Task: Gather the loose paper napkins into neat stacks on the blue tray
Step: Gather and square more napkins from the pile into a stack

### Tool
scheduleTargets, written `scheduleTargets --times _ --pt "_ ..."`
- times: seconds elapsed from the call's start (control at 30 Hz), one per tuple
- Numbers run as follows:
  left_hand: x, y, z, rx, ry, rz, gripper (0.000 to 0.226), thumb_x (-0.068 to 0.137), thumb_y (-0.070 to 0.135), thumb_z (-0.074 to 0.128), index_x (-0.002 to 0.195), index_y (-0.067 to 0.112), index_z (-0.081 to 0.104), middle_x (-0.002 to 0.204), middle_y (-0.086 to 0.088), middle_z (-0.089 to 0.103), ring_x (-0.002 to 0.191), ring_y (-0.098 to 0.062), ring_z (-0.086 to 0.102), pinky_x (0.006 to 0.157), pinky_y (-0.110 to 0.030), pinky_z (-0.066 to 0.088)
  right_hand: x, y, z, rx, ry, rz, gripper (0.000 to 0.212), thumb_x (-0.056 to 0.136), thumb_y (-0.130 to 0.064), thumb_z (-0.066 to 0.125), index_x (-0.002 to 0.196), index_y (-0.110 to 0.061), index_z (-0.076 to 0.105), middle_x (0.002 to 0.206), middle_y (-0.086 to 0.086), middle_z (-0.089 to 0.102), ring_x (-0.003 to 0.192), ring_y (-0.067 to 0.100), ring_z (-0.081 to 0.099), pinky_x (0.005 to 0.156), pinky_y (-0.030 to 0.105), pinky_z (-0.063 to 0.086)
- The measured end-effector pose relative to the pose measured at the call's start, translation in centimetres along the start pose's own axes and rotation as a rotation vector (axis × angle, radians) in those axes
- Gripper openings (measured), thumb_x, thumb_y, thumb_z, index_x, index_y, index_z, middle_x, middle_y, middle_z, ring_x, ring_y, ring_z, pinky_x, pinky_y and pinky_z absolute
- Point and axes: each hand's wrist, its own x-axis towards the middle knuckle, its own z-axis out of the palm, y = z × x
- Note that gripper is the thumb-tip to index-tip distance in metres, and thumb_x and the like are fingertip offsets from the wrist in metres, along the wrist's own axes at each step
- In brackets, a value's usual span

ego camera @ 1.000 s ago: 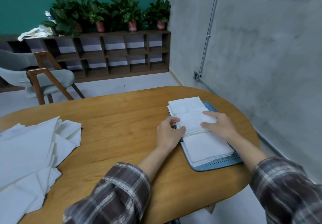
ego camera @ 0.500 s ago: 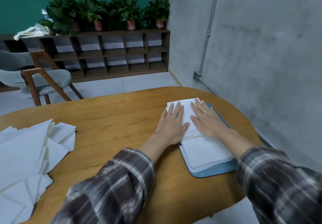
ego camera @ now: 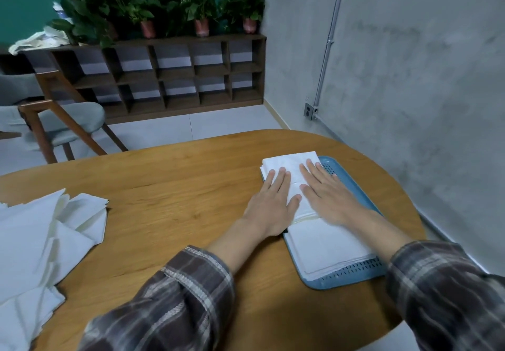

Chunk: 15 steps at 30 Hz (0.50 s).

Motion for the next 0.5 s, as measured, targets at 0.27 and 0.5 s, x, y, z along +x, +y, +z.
scheduleTargets --times 0.27,0.5 --pt "-1.8 0.2 -4.0 -0.019 0.012 0.006 0.075 0.109 0.061 0.027 0.169 0.025 -0.003 0.175 0.009 -0.014 0.162 -0.013 -0.014 0.131 -0.049 -0.001 -1.1 -2.7 -3.7 -0.063 0.054 0.003 0.061 0.113 -0.043 0.026 0.169 -0.028 0.006 0.176 -0.004 -0.009 0.162 0.014 -0.011 0.129 0.048 -0.006" --pt "-7.6 -2.2 -8.4 0.076 0.289 -0.018 0.071 0.106 0.061 0.040 0.166 0.026 0.024 0.175 -0.001 0.017 0.162 -0.020 0.013 0.127 -0.045 0.019 -1.7 -10.8 -5.0 0.010 0.171 -0.135 0.058 0.112 -0.042 0.038 0.166 -0.028 0.024 0.176 -0.001 0.014 0.163 0.019 0.008 0.128 0.040 0.010"
